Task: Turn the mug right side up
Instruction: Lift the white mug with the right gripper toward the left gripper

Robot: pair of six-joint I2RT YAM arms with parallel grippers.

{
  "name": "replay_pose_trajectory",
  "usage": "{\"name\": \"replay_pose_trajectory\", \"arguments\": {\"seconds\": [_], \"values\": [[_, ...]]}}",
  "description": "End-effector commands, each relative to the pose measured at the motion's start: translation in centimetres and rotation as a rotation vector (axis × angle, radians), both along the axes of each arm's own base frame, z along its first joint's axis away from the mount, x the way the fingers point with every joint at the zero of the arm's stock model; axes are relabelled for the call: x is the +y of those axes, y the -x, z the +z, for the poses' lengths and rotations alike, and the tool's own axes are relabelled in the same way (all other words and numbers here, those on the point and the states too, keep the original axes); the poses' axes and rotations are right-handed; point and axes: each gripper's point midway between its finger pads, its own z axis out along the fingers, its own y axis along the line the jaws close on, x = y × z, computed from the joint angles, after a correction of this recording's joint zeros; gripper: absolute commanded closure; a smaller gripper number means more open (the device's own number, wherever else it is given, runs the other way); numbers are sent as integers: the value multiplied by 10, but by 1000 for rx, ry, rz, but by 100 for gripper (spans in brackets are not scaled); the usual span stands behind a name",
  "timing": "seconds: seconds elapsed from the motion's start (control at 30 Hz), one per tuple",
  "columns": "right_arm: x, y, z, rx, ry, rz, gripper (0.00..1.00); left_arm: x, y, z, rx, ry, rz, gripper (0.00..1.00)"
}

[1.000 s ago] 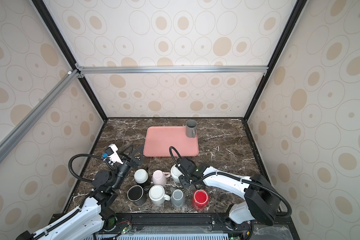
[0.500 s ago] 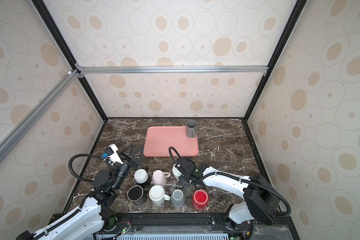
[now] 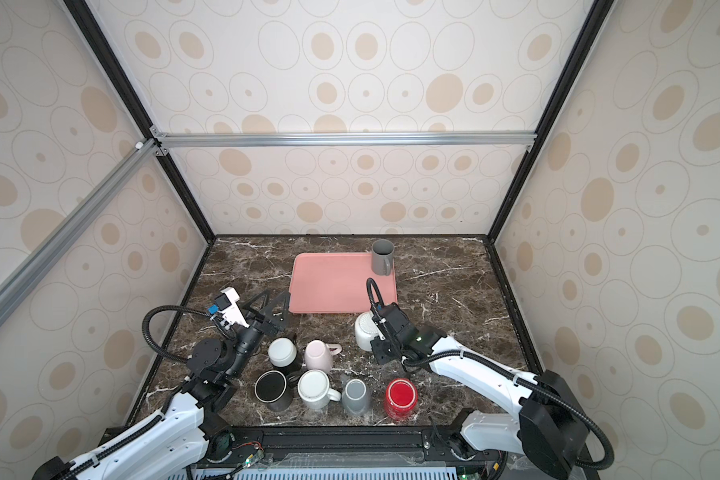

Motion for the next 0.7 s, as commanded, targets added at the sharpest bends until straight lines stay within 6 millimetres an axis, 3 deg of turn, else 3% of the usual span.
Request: {"name": "replay_pose_trajectory", "arguments": {"seconds": [0.0,0.37,0.67], "values": [[26,-22,55,-119,-180,25,100,-1,2,17,-38,47,-21,1],[67,-64,184,-432,-607,35,100,-23,7,26,-72,63,-150,1],[91,-66,274,-615,-946,124,100,-41,22,42,-146,59,-277,1]]}}
